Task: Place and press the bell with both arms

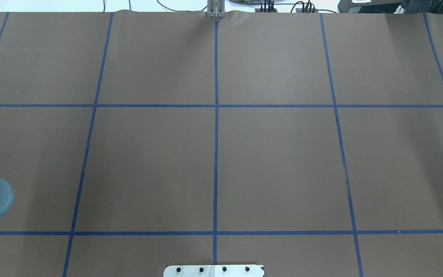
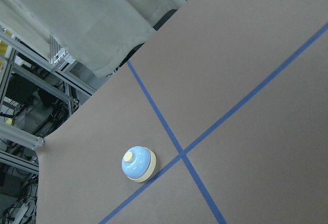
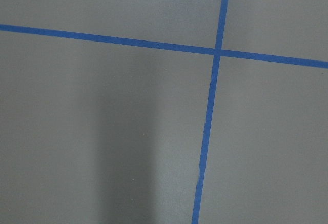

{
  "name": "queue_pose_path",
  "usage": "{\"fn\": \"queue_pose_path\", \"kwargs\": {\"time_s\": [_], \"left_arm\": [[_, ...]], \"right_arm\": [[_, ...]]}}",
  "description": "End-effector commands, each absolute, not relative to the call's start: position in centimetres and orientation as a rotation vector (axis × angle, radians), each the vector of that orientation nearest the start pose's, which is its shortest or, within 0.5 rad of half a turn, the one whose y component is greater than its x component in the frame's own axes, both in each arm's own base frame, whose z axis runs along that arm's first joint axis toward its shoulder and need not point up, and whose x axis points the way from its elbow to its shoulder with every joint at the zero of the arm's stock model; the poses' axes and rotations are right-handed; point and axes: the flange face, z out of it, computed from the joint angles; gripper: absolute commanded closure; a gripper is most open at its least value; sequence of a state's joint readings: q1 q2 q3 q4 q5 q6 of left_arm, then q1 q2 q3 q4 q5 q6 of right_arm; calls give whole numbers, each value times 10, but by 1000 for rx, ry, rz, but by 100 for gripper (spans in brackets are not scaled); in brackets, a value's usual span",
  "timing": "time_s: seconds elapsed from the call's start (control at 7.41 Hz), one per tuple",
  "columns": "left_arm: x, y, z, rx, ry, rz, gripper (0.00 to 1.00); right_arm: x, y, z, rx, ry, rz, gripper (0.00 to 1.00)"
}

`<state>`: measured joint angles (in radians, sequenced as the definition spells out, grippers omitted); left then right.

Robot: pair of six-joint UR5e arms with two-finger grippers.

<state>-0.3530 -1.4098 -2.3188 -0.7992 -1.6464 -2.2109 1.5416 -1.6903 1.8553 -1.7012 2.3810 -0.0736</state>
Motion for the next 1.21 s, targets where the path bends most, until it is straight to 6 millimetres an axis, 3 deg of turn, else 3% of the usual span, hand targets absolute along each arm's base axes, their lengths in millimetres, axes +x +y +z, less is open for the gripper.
{"fn": "queue_pose_path", "kwargs": {"time_s": [0.0, 0.13, 0.4, 0.81, 1.08], "left_arm": [[285, -206, 556, -22, -176, -1213, 0], [269, -184, 587, -18, -156, -1260, 0], [253, -147, 614, 33, -188, -1400, 0], [255, -136, 623, 76, -206, -1543, 0], [250, -137, 644, 116, -229, -1549, 0]], "right_arm": [[48, -441, 584, 54, -809, -113, 0], [48, -441, 583, 56, -809, -113, 0], [48, -438, 580, 61, -809, -116, 0], [48, -442, 573, 75, -807, -123, 0], [48, -443, 571, 80, -807, -125, 0]]}}
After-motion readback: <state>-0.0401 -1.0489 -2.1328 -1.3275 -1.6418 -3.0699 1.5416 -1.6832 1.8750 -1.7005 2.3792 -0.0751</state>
